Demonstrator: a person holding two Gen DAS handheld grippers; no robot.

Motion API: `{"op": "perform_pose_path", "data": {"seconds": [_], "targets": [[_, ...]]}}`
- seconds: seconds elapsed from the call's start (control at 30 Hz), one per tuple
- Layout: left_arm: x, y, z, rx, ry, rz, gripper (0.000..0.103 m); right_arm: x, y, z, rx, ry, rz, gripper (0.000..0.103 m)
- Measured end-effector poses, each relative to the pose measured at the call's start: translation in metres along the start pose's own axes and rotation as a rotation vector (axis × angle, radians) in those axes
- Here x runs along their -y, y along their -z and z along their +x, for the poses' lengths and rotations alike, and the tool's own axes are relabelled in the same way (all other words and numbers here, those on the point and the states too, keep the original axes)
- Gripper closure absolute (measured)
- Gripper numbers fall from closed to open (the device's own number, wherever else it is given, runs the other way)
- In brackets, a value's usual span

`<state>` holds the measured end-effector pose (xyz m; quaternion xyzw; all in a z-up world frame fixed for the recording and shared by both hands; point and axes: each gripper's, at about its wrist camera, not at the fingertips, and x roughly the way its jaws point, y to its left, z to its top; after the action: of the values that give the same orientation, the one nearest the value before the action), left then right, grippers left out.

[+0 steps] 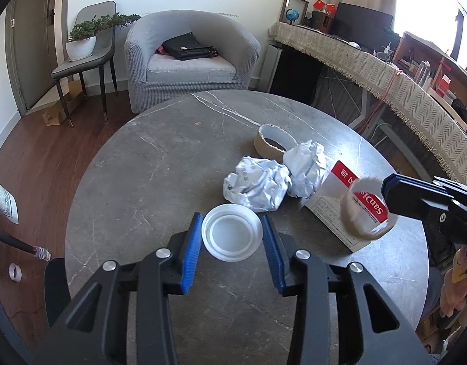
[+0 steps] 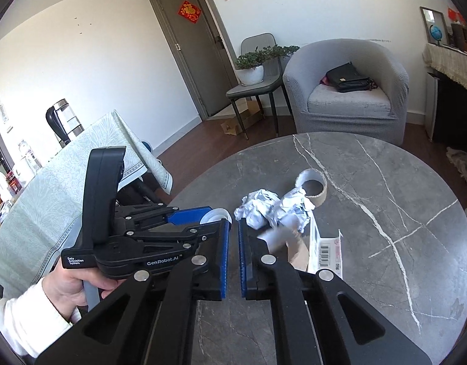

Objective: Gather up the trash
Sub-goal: 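Grasp the brown tape core with the right tool while the left tool grasps the white lid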

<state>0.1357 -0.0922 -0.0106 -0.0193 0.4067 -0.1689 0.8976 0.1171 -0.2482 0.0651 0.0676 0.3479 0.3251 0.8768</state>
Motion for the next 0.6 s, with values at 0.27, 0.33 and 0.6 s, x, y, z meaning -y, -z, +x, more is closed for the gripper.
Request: {"op": "perform_pose_path", "data": {"seconds": [0.27,0.33,0.6], "targets": [[-0.036,0.000,-0.018,0.024,-0.015,-0.038,0.061,-0.015,-0.007,0.020,-0.024,0.015,-0.039,0.099],[-0.042,0.000,-0.020,0.025,-0.017,-0.044,0.061,-0.018,-0.007,0.021,-0.037,0.035,-0.057,0.099],[-0.050,0.002,-0.026,0.025,0.012,-0.069,0.061,-0.039,0.035,-0.017,-0.097,0.115,-0.090,0.027]]}}
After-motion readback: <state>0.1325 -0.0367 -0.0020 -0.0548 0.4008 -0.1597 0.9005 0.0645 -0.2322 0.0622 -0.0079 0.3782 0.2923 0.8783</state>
